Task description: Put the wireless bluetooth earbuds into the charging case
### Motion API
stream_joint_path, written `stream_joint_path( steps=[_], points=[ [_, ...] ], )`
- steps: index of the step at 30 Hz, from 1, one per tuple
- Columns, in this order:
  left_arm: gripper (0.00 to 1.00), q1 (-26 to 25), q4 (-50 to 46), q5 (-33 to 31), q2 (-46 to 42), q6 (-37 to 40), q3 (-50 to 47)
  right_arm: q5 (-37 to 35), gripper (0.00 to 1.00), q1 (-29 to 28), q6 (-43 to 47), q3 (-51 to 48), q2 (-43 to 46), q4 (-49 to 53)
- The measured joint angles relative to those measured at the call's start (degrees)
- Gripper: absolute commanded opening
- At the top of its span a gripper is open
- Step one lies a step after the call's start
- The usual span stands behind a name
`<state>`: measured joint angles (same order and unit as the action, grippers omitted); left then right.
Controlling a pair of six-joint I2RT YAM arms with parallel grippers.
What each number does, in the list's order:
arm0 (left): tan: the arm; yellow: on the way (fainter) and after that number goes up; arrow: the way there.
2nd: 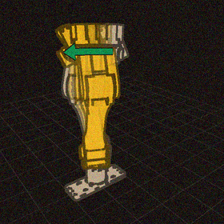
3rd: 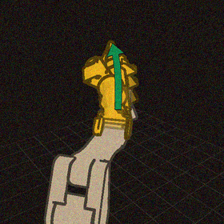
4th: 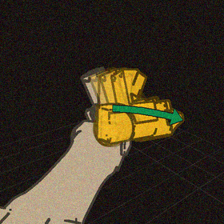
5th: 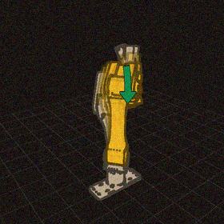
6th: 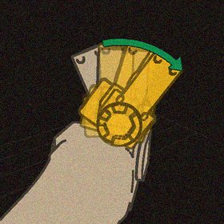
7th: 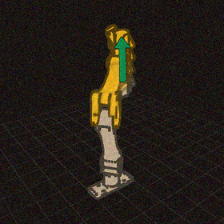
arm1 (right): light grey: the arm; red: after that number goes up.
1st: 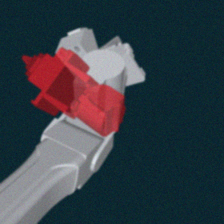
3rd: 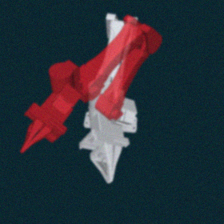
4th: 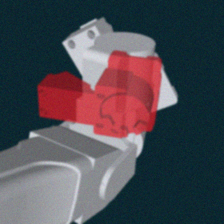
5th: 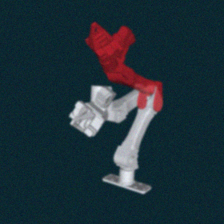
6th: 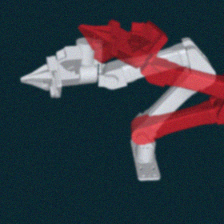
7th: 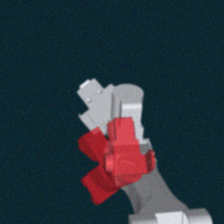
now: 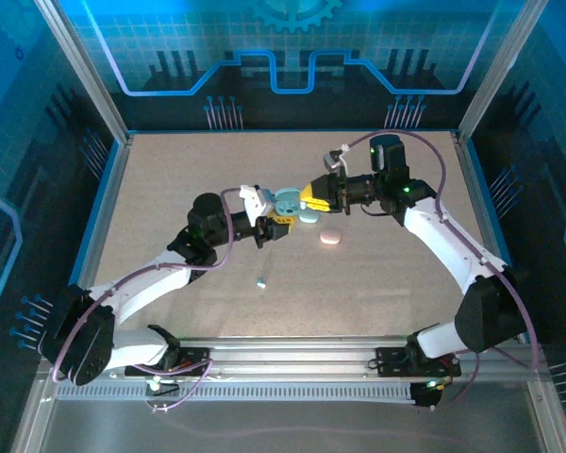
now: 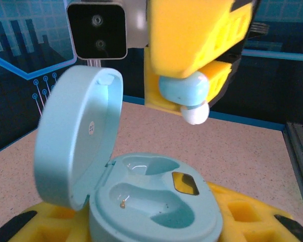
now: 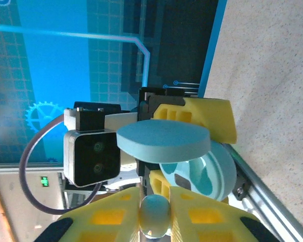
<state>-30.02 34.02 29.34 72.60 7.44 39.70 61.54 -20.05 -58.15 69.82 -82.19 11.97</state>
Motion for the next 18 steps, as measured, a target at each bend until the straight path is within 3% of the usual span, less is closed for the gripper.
stream_joint_path(
  steps=[5, 18],
  points=[
    [0.33, -0.3, 1.1, -0.4, 1.0, 0.0, 0.0, -1.8, 0.21, -1.0, 2.6, 0.0, 1.3, 1.9],
    [0.33, -1.3, 5.4, -1.0, 3.1, 0.0, 0.0, -14.7, 0.21, -7.1, 9.8, 2.9, 1.8, 7.7]
  ],
)
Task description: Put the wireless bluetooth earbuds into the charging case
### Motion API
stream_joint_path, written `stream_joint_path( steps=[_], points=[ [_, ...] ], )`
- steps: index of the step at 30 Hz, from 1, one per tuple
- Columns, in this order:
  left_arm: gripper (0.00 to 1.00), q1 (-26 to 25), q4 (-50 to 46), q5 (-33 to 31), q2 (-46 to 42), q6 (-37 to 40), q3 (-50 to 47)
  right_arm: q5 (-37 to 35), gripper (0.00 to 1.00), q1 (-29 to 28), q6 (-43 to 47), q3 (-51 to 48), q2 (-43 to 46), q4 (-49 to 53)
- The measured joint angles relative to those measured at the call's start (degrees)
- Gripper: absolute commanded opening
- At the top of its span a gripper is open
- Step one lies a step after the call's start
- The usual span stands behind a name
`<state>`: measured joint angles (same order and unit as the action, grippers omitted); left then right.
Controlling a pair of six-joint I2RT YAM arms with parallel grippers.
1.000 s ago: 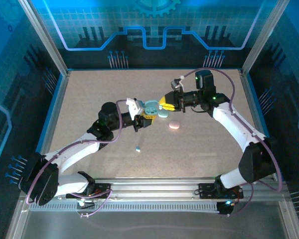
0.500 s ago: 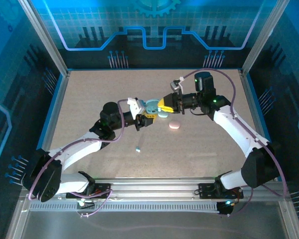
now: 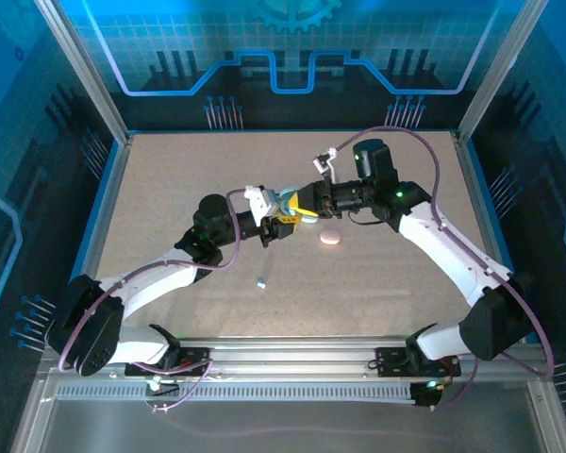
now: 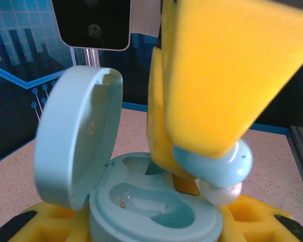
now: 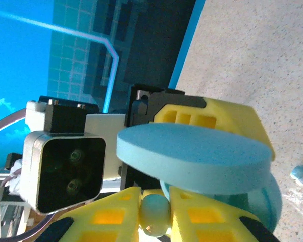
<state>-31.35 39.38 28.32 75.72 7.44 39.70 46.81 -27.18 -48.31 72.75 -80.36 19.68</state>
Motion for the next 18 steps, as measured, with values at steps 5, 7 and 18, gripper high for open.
stream_joint_path(
  steps=[5, 7, 18],
  points=[
    [0.33, 0.0, 0.0, 0.0, 0.0, 0.0, 0.0, -2.7, 0.21, -0.2, -0.1, 0.0, 0.3, -0.5],
    [0.33, 0.0, 0.0, 0.0, 0.0, 0.0, 0.0, -3.2, 0.21, -0.3, -0.3, 0.0, 0.4, -0.9],
    [0.34, -0.7, 0.0, 0.0, 0.0, 0.0, 0.0, -4.7, 0.21, -1.7, -1.2, 0.0, 0.4, -2.2]
  ],
)
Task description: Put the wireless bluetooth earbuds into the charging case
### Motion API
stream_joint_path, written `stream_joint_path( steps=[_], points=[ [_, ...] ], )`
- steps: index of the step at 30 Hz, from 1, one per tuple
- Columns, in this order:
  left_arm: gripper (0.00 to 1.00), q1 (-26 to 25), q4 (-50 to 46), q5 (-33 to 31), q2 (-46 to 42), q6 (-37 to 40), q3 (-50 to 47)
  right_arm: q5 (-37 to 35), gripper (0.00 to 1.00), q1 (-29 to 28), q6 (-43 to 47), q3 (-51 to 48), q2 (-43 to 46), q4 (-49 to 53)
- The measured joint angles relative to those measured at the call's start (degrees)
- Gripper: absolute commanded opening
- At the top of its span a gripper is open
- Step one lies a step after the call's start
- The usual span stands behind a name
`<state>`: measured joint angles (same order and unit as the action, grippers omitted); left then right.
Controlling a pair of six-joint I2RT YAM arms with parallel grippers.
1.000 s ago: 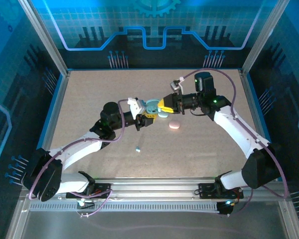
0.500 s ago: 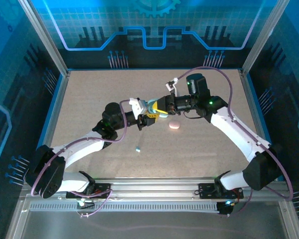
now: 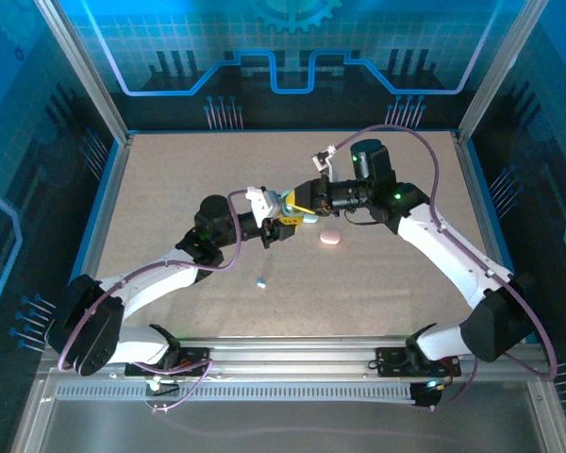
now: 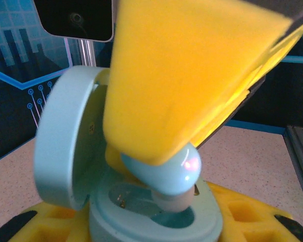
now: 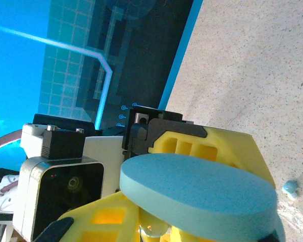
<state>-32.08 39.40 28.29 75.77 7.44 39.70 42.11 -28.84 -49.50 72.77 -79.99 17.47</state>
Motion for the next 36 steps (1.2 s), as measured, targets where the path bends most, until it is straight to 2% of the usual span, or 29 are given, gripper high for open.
stream_joint_path(
  steps=[21, 31, 36],
  points=[
    [0.34, -0.1, 0.6, -0.6, 0.1, -1.6, 0.0, -8.8, 0.30, -2.0, 5.9, 3.8, 0.0, 8.2],
    [0.34, -0.1, 0.6, -1.1, 0.1, -1.6, 0.0, -10.2, 0.50, -2.3, 8.4, 5.6, 0.3, 10.5],
    [0.34, -0.1, 1.2, -2.4, 0.0, -1.5, 0.0, -9.3, 0.53, -2.3, 11.2, 5.6, 2.5, 11.6]
  ],
)
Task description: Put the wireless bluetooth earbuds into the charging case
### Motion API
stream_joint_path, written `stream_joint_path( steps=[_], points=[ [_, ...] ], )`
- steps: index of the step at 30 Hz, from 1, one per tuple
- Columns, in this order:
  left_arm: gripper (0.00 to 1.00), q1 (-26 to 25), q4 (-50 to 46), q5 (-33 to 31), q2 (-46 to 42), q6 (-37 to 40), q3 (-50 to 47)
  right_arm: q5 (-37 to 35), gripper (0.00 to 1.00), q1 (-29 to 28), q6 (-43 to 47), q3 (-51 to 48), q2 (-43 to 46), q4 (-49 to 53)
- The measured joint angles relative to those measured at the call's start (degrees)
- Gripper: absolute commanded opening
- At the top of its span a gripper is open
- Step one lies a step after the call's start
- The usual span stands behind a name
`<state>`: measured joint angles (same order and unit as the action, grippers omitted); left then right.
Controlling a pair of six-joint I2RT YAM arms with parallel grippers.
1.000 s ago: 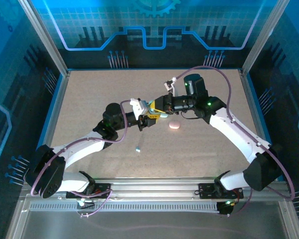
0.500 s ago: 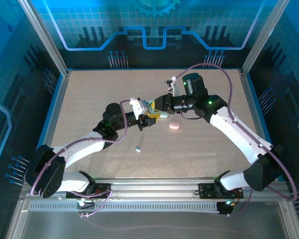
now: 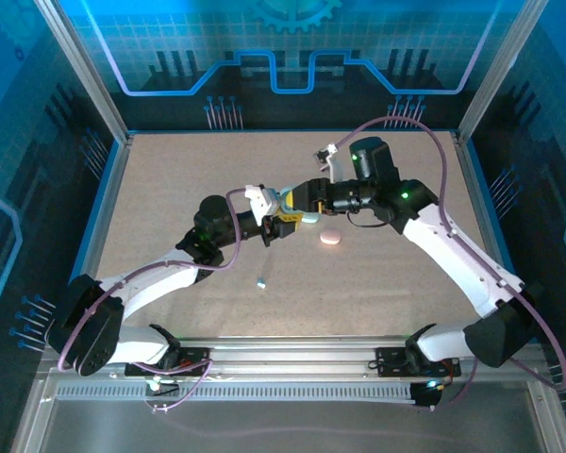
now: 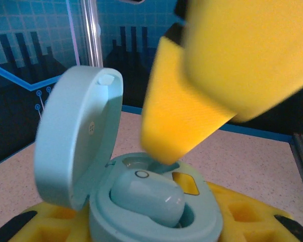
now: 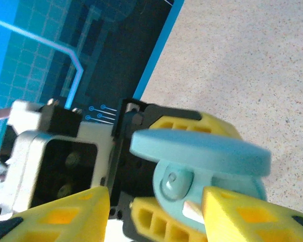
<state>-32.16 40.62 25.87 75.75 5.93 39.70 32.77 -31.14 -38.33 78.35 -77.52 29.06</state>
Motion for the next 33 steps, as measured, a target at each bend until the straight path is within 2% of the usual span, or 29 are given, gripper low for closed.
stream_joint_path(
  steps=[5, 9, 13, 17, 22, 26, 33],
  points=[
    [0.34, 0.0, 0.0, -2.8, -0.5, -0.1, 0.0, -0.3, 0.51, 0.0, 3.6, -0.4, 5.6, -0.1],
    [0.33, 0.0, 0.0, -5.3, -1.6, -1.2, 0.0, -5.4, 0.48, 0.6, 5.8, -3.3, 12.5, -0.4],
    [0.33, 1.0, 0.0, -6.8, -3.2, -2.7, -0.4, -12.8, 0.47, 3.9, 5.8, -8.9, 17.7, 0.0],
    [0.33, 3.4, -0.5, -8.4, -6.1, -4.7, -1.2, -15.2, 0.46, 8.4, 4.9, -15.6, 17.4, 0.8],
    [0.33, 5.6, -3.4, -11.1, -10.8, -6.1, -1.2, -12.2, 0.45, 8.3, 4.8, -21.1, 7.5, 0.7],
    [0.33, 5.9, -5.8, -12.7, -13.6, -6.1, -1.1, -10.8, 0.44, 4.6, 5.4, -21.0, -3.8, 0.2],
    [0.33, 6.0, -10.2, -14.3, -17.7, -6.0, 0.1, -11.2, 0.41, -6.1, 6.1, -9.9, -24.5, 2.9]
  ],
)
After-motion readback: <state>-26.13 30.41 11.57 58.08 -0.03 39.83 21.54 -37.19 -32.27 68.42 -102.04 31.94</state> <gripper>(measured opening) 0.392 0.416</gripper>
